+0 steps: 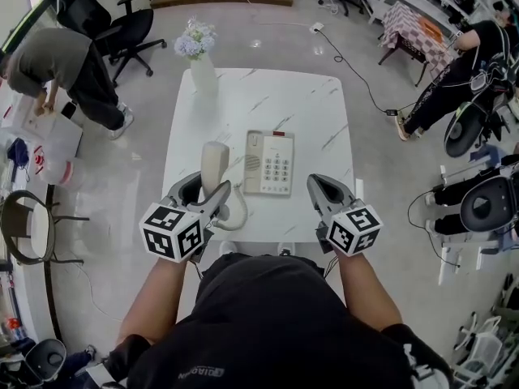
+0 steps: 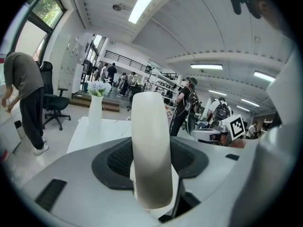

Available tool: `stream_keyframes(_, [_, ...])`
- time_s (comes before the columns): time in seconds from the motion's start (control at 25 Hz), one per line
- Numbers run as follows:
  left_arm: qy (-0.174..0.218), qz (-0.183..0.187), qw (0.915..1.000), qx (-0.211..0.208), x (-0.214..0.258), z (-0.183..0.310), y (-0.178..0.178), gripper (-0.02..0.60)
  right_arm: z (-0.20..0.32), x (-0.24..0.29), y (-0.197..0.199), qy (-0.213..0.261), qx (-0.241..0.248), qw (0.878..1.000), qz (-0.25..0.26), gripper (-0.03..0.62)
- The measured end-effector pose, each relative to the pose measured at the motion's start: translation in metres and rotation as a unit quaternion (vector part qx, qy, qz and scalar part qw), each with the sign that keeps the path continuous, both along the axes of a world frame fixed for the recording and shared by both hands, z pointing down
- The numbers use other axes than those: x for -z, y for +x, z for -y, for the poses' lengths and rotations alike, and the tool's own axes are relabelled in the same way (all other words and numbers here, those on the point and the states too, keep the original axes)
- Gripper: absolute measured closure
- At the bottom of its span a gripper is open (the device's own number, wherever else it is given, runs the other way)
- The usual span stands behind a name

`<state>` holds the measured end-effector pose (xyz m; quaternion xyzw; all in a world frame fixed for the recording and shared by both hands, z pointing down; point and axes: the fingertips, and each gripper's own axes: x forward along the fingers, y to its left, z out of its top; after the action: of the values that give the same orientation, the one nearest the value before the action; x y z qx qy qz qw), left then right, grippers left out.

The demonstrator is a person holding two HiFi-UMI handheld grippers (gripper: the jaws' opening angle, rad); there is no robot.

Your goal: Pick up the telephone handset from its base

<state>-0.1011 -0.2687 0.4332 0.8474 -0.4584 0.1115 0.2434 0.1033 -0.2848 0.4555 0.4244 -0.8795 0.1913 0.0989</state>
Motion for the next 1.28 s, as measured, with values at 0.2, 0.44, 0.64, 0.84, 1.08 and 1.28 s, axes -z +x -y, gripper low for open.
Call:
stream_keyframes(0.2, [0.01, -0.006, 0.9999, 0.005, 0.006, -0.006, -0.007, 0.359, -0.002, -0.001, 0.001, 0.0, 0.0, 1.0, -0.007, 0.592])
stream_keyframes(0.44, [0.014, 0.002, 0.9999, -0.003, 0.008, -0.005, -0.009, 0.359, -0.002, -0.001, 0.0, 0.001, 0.0, 1.0, -0.009, 0.592])
stream_keyframes(0.64, [0.015, 0.002, 0.9999, -0.005, 0.011, -0.002, -0.009, 0.359, 0.0, 0.0, -0.002, -0.001, -0.001, 1.0, -0.004, 0.592])
stream_keyframes(0.84, [0.018, 0.003, 0.9998, -0.007, 0.013, -0.001, -0.007, 0.359, -0.002, 0.0, -0.002, -0.001, -0.004, 1.0, 0.001, 0.592])
stream_keyframes(1.08, [0.016, 0.003, 0.9999, -0.005, 0.011, 0.0, -0.008, 0.359, -0.008, 0.002, -0.004, 0.009, 0.007, 1.0, -0.017, 0.594])
stream_keyframes(1.28, [0.017, 0.005, 0.9998, -0.006, 0.011, 0.001, -0.006, 0.359, -0.009, 0.002, -0.004, 0.009, 0.004, 1.0, -0.013, 0.594])
